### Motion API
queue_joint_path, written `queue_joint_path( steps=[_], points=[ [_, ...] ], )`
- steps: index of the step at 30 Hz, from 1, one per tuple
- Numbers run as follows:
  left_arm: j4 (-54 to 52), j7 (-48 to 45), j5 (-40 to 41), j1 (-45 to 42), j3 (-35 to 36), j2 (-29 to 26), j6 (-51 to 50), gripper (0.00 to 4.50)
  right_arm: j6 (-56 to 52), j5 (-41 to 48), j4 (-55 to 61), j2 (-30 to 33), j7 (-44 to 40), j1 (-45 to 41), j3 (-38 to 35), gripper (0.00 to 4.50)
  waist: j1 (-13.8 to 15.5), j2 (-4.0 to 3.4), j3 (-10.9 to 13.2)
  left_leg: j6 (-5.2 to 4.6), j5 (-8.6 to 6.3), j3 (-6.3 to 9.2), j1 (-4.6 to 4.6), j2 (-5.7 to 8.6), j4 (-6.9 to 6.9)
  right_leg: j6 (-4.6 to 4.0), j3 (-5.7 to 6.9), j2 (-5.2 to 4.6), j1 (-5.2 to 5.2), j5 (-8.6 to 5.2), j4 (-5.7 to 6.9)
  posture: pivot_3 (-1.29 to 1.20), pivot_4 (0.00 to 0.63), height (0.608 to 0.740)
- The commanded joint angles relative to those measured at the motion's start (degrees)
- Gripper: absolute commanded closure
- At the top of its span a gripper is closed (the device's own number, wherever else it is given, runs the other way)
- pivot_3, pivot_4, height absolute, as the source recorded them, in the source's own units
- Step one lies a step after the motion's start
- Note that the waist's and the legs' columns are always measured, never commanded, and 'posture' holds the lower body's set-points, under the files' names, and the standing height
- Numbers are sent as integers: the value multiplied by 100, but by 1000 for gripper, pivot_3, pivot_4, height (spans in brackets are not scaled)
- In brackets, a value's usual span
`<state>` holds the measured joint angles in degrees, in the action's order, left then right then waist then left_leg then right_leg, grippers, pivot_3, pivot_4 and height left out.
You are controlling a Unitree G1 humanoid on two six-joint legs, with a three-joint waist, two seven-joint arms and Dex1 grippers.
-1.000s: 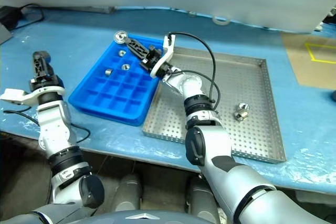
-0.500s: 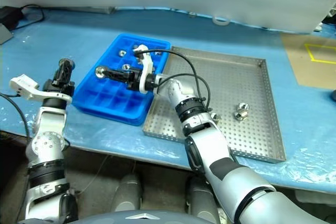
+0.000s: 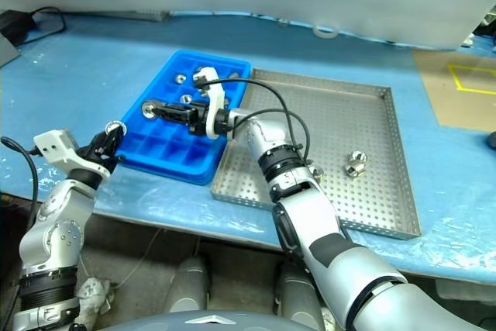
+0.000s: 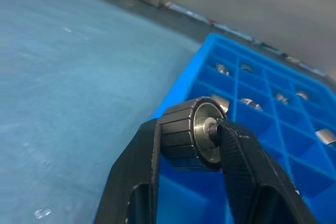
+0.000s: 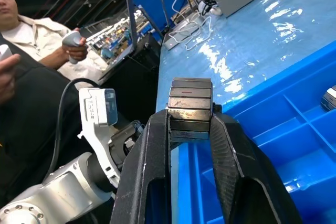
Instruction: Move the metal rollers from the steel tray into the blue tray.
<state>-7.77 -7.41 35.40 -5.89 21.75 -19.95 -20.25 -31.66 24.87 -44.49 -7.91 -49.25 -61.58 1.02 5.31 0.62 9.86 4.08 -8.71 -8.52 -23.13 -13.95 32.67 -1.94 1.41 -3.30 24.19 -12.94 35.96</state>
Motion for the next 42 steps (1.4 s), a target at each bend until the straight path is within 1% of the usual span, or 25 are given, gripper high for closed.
queue_joint_path(
  steps=[1, 3, 5, 6, 10, 15, 19, 25, 28, 35, 38, 42],
  points=[
    [-258, 25, -178, -90, 35, -65, 31, 3187, 136, 8, 106, -177, -97, 43, -19, 3812, 4, 0, 0, 0, 0, 0, 0, 1, 1, 0, 0, -1, 0, 0, 0, 11, 150, 740],
    [-212, 33, -291, -126, -15, -62, -4, 3187, 149, -8, 97, -188, -93, 42, -26, 3812, -1, 0, 0, 0, 0, 0, 0, 1, 4, -1, -1, -1, -1, 0, 0, 11, 150, 740],
    [-177, 21, -361, -143, -41, -31, -22, 2462, 168, -28, 86, -198, -69, 41, -32, 3812, -3, 0, 0, 0, 0, 0, 1, 1, 4, -3, -2, -1, 0, -2, 1, 9, 150, 740],
    [-172, 13, -379, -149, -45, -10, -26, 2245, 195, -52, 81, -203, -48, 46, -24, 3812, -2, 0, 0, 0, 0, 0, 1, 1, 4, -5, -2, 0, 0, -3, 2, 9, 150, 740],
    [-184, -34, -397, -190, -58, 14, -32, 970, 406, -240, 115, -245, 54, 107, 81, 3812, -5, 0, 0, -1, 1, 0, 2, 1, 4, -5, -3, 0, 0, -3, 3, 10, 150, 740],
    [-268, -546, -294, -236, -38, -154, 44, 970, 881, -479, -15, -382, 397, 47, 124, 3812, -3, 0, 0, -1, 1, 0, 1, 1, 5, -19, -3, 0, 0, -11, 4, 11, 150, 740],
    [-188, -685, -285, -310, 119, -243, 113, 970, 1469, -932, -299, -494, 684, -151, 430, 3812, -10, 0, 0, -1, 1, 0, 2, 1, 6, -20, -3, 0, 0, -12, 6, 10, 150, 740],
    [-481, -1041, -215, -214, -2, -204, 218, 970, 2019, -1353, -772, -679, 874, -413, 737, 3812, -13, -1, 0, -1, 1, 0, 1, 2, 6, -21, -4, -1, 0, -12, 6, 20, 150, 740],
    [-697, -1232, -100, -82, 68, -160, 313, 970, 2291, -1597, -1030, -832, 988, -567, 911, 3812, -12, -1, 0, -2, 0, 0, 1, 1, 5, -22, -4, 0, 1, -13, 6, 45, 150, 740],
    [-1068, -1097, -134, 236, 198, -74, 372, 970, 2683, -1746, -1672, -977, 1277, -952, 863, 3812, 7, -2, 1, -3, 0, 0, 1, 1, 6, -23, -4, -1, 1, -14, 8, 124, 150, 740],
    [-1363, -934, -179, 634, 302, 48, 422, 970, 2837, -1915, -1999, -971, 1382, -1050, 942, 3812, 27, -2, 1, -3, -1, 1, 0, 0, 6, -24, -2, -1, 1, -14, 8, 185, 150, 740],
    [-1580, -795, -240, 979, 323, 153, 473, 970, 3016, -2074, -2198, -1062, 1307, -1111, 1009, 3812, 44, -2, 1, -5, -2, 1, 0, -1, 1, -26, -1, -1, 3, -15, 5, 230, 150, 740]
  ],
)
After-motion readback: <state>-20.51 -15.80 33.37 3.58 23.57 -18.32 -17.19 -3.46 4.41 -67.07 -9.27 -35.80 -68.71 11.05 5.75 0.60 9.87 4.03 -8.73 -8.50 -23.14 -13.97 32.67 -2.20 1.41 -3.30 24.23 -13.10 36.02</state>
